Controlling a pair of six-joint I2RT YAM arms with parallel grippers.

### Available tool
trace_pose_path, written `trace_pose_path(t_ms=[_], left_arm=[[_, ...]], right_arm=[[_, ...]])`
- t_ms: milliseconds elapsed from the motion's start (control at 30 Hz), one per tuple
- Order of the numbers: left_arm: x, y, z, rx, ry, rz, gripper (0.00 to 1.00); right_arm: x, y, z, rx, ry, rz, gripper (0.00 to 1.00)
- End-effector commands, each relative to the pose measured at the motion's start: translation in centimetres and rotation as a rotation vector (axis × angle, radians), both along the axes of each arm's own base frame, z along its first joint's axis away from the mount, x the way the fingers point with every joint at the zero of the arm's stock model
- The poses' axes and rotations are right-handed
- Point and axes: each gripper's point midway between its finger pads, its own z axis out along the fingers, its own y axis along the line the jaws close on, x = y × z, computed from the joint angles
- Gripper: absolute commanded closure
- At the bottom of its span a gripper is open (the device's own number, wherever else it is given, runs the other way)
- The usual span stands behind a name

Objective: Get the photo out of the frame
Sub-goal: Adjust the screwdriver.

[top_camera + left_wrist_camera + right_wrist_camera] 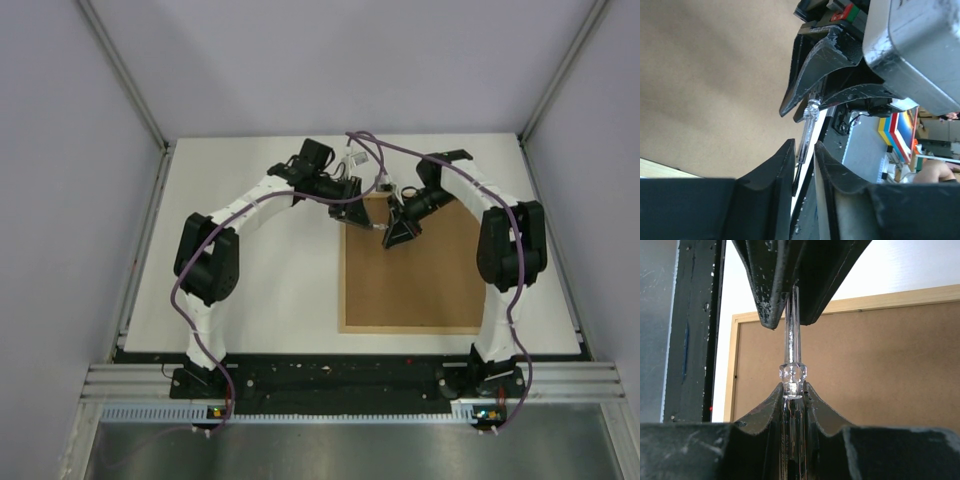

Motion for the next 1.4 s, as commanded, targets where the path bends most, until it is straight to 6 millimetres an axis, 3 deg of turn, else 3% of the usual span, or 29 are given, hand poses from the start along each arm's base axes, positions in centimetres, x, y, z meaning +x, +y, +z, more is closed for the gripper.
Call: trace_pose_path(t_ms=[0,133,300,333,433,533,933,1367], left_arm=[[-0.2,-0.8,1.3,-0.038,-0.033,-0.041,0.78],[-0.4,-0.8,1.5,-0.045,-0.029,-0.049,1.00],[-0.5,-1.0,1.7,-0.051,-0.017,-0.052,1.00],[-0.4,-0.9,1.8,-0.051,-0.019,-0.049,1.00],[-0.1,-0.9,1.9,-0.051,-0.024,-0.039,1.00],[0.0,-0.9,2.0,-0.051,-0.024,-0.029,1.00],[2.0,0.0,3.1,-0.093,-0.011,0.040,1.00],[2.6,0.0,3.6,-0.118,0.004,0.060,1.00]], right_arm=[[0.6,0.4,2.6,0.064,-0.041,-0.004,1.00],[0.9,0.5,2.8,0.060,-0.045,-0.007,1.00],[1.2,0.5,2.9,0.054,-0.056,-0.011,1.00],[1.4,0.5,2.9,0.052,-0.056,-0.015,0.94],[2.1,0.4,3.5,0.067,-0.058,-0.047,0.45],[2.4,0.2,4.0,0.091,-0.074,-0.060,0.32],[4.6,-2.4,6.8,0.335,0.015,-0.241,0.27],[5.1,-2.3,5.9,0.522,0.204,-0.337,0.32]])
